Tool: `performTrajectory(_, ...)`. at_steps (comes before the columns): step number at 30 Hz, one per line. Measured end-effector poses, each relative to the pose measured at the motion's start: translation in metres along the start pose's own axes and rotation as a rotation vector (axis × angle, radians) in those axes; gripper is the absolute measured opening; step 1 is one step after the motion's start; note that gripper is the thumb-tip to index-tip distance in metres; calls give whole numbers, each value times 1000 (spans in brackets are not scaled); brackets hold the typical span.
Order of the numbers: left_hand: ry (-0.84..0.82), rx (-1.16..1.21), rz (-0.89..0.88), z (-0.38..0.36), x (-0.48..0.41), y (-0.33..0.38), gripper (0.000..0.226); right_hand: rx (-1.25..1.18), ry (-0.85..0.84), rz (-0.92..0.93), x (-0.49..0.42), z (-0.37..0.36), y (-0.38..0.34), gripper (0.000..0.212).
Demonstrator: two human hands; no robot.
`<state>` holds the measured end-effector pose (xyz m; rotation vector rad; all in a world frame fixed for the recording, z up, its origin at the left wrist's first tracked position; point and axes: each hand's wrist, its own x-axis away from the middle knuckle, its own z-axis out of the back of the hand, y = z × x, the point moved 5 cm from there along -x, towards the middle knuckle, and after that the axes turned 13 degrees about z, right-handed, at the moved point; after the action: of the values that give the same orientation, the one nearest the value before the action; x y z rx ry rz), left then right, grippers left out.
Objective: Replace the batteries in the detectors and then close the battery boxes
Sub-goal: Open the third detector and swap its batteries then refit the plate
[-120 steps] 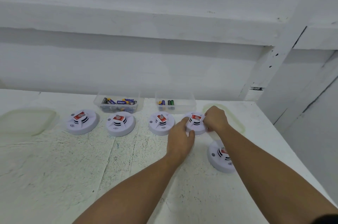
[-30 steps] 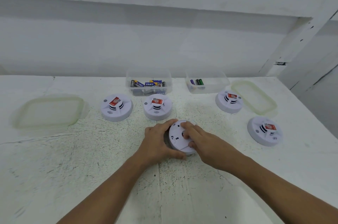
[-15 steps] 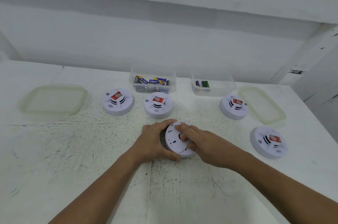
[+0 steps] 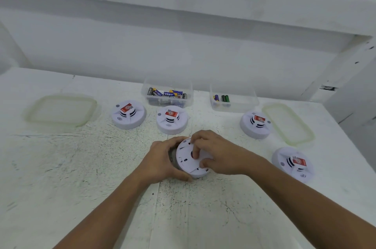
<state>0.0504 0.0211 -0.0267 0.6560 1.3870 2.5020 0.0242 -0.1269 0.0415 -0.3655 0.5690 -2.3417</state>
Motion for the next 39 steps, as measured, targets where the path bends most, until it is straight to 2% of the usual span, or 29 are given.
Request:
performTrajectory(6,2,17,-4,1,3,5,90,-47,21,9,-3,6,-5,26)
performTrajectory(11,21,-15,11,-1,0,0,98,-136,172,-23,6,7,0,29)
performTrajectory(15,35,-25,18,-2,0,-2,100,-319,611,-340,29,21,30,28)
performTrajectory(17,40,-34,16,-3,-1,-2,101,-310,711,-543,45,19,49,32)
performTrajectory(20,53,-35,33,-3,-1,-4,102,-205,651,-683,60,6,63,42)
performTrajectory(23,51,-30,18,-4,-2,-3,102,8,601,-683,65,-7,66,46)
performTrajectory(28,57,-36,18,-5,-2,-3,104,330,524,-700,67,-14,65,39)
performTrajectory(35,58,-38,3,-5,-1,2,100,490,336,-730,67,-18,67,39)
performTrajectory(39,58,-38,-12,-4,1,4,99,419,307,-758,62,-10,69,37)
